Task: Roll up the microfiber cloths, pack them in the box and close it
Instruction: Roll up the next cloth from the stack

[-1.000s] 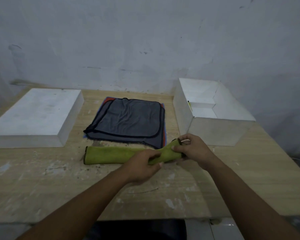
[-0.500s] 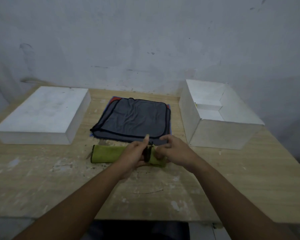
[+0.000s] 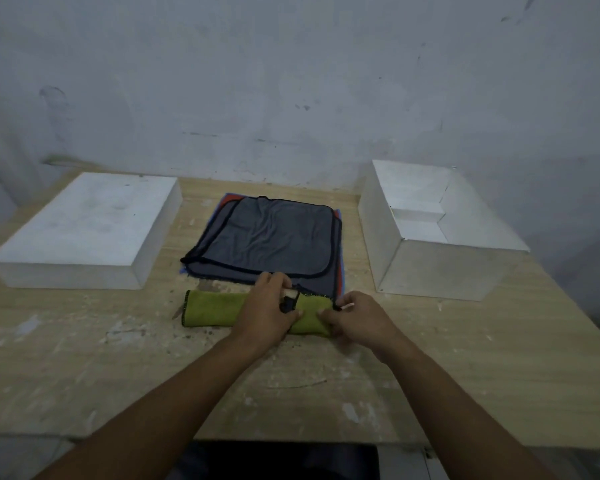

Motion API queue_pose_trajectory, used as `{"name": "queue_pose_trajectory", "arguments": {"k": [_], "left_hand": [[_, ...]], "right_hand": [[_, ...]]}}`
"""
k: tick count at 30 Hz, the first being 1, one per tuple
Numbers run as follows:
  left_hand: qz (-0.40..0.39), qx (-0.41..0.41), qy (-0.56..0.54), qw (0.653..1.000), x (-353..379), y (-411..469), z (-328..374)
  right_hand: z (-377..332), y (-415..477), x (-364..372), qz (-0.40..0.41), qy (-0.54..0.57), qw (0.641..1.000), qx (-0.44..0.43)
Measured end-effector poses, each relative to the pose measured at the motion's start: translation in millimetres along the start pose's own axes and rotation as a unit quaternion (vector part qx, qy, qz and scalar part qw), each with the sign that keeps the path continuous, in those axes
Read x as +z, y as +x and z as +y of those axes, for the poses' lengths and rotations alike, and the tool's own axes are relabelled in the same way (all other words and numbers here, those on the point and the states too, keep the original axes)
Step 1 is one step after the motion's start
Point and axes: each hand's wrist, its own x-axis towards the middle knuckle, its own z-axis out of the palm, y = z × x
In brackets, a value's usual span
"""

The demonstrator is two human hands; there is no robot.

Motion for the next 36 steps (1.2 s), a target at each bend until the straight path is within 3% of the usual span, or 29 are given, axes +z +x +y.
{"name": "queue_pose_trajectory", "arguments": {"k": [9,13,17,21,31,36], "left_hand": [[-0.022,-0.032,-0.019,0.999,1,-1,1],[-0.025,-0.079,-0.099,0.992,-1,1,8],[-0.048,-0.156,-0.198,0.967,-8,0,17],[-0.07,-0.245,-0.297,0.92,-21,4,17],[-0.069,-0.234,-0.226,0.943,-44,9,-6],[-0.043,-0.254,-0.167,0.952,-44,8,-30]], "right_hand": [[-2,-4,13,0.055,0.112,0.992,-0.019],[-6,-6,8,0.074,0.178,0.981,-0.036],[-13,-7,5,0.068,0.223,0.97,-0.062],[-19,-11,15,0.068,0.218,0.969,-0.096],[-38,-19,48,-0.005,0.163,0.972,-0.168],[-39,-16,55,0.029,0.151,0.975,-0.162]]}}
